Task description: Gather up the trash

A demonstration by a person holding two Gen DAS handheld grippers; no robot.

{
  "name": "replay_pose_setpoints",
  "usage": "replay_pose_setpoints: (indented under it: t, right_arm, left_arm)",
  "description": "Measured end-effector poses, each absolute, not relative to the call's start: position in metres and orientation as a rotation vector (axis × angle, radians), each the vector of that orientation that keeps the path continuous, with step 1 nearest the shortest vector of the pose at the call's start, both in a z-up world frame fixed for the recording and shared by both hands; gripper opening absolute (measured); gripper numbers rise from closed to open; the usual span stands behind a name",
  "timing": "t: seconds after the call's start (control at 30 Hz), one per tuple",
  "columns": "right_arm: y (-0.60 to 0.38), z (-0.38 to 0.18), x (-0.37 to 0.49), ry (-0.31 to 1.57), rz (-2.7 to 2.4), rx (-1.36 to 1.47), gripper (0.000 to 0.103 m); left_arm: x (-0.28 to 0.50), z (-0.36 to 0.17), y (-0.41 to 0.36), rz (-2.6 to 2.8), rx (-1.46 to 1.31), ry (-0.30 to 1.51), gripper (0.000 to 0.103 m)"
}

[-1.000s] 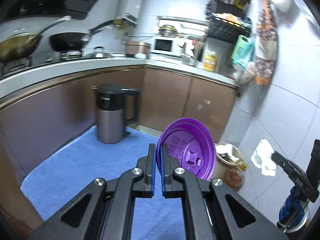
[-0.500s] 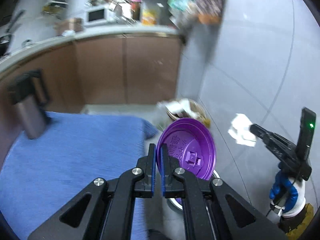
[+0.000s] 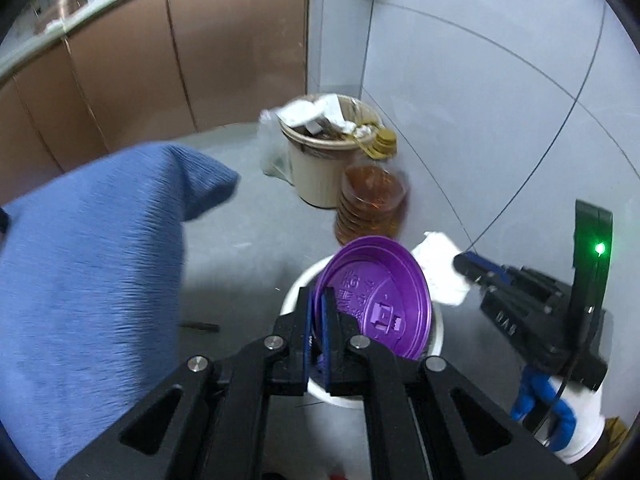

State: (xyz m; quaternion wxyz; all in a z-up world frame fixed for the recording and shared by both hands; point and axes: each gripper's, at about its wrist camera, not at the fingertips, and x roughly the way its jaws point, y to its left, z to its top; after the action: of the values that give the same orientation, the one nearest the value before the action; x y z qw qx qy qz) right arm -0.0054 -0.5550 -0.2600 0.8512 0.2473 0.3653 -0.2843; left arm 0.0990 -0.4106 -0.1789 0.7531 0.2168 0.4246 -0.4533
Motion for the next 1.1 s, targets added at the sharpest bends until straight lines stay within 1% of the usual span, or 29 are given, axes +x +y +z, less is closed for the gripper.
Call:
replay_pose_setpoints:
  t: [0.1, 0.13, 0.17, 0.23, 0.4, 0.5, 0.53, 0.6, 0.63, 0.67, 0.8, 0.87, 0.9, 1.0, 1.07, 1.1]
  right_arm:
    - [-0.558, -0.276, -0.005, 0.794, -0.603, 0.551, 0.012]
    - [-0.559, -0.279, -0.006, 0.801, -0.608, 0.556, 0.015]
    - [-0.561, -0.283, -0.007, 0.809, -0.613, 0.564, 0.02]
    - [-0.562, -0.286, -0.008, 0.816, -0.625, 0.571, 0.027]
    - [-0.56, -0.282, -0.009, 0.814, -0.636, 0.58, 0.028]
    - [-0.556, -0.271, -0.004, 0.798, -0.624, 0.564, 0.034]
    - [-0.553, -0.265, -0.002, 0.791, -0.618, 0.553, 0.036]
    - [-0.544, -0.249, 0.005, 0.77, -0.603, 0.524, 0.04]
    - [-0.541, -0.242, 0.007, 0.76, -0.594, 0.515, 0.042]
    - [-0.534, -0.232, 0.012, 0.743, -0.577, 0.501, 0.045]
    - [-0.505, -0.199, 0.029, 0.701, -0.513, 0.445, 0.051]
    - [-0.488, -0.183, 0.039, 0.684, -0.472, 0.417, 0.056]
    - [-0.475, -0.174, 0.046, 0.675, -0.444, 0.397, 0.056]
    - [-0.439, -0.151, 0.066, 0.651, -0.364, 0.338, 0.061]
    - [-0.416, -0.136, 0.077, 0.634, -0.316, 0.307, 0.074]
    - [-0.408, -0.13, 0.081, 0.626, -0.297, 0.294, 0.075]
  left_arm:
    - [0.102, -0.196, -0.418, -1.042, 0.407, 1.01, 0.006]
    - [0.103, -0.199, -0.419, -1.046, 0.394, 1.031, 0.006]
    - [0.103, -0.2, -0.421, -1.043, 0.397, 1.033, 0.006]
    - [0.103, -0.199, -0.42, -1.043, 0.398, 1.024, 0.006]
    - [0.105, -0.183, -0.406, -1.03, 0.365, 0.989, 0.006]
    - [0.107, -0.166, -0.389, -1.007, 0.332, 0.948, 0.007]
    - [0.108, -0.16, -0.381, -0.994, 0.322, 0.931, 0.009]
    - [0.111, -0.146, -0.363, -0.964, 0.302, 0.887, 0.024]
    - [0.112, -0.137, -0.352, -0.936, 0.29, 0.855, 0.04]
    - [0.113, -0.131, -0.343, -0.918, 0.28, 0.833, 0.05]
    - [0.12, -0.099, -0.294, -0.826, 0.226, 0.731, 0.051]
    - [0.122, -0.084, -0.268, -0.766, 0.205, 0.678, 0.051]
    - [0.123, -0.077, -0.254, -0.732, 0.194, 0.653, 0.052]
    - [0.124, -0.057, -0.207, -0.61, 0.162, 0.567, 0.059]
    - [0.124, -0.048, -0.182, -0.545, 0.143, 0.531, 0.063]
    - [0.125, -0.044, -0.168, -0.511, 0.131, 0.513, 0.064]
